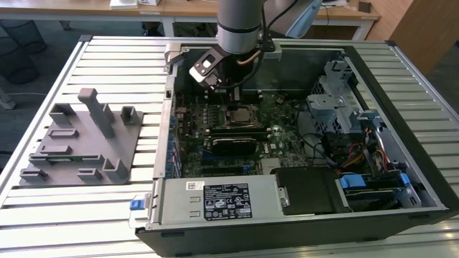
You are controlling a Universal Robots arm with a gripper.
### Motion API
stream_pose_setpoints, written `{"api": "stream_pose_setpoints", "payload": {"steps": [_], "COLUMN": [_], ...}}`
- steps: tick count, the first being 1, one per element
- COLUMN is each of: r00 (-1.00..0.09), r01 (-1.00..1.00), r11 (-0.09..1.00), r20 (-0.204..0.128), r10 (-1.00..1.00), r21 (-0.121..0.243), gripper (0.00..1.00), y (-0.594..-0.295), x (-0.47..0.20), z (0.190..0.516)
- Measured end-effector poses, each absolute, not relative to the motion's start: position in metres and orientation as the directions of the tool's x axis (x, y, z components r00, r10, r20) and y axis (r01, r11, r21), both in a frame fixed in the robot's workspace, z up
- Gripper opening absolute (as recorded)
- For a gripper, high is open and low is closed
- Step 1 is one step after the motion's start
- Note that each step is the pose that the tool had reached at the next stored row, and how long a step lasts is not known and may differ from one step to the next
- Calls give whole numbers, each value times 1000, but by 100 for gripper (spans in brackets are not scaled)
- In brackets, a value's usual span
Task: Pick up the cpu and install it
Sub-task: 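Close the cpu cover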
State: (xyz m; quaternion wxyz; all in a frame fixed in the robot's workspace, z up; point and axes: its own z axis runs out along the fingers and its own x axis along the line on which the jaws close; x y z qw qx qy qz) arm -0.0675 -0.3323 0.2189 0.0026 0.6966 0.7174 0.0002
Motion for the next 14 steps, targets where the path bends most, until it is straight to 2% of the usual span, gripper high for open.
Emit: {"api": "stream_pose_setpoints", "payload": {"steps": [14], "r00": [-29], "r01": [1000], "r11": [29], "r20": [-4], "r10": [1000], "r21": [4], "gripper": [11], "y": [-332], "x": [-76], "z": [202]}}
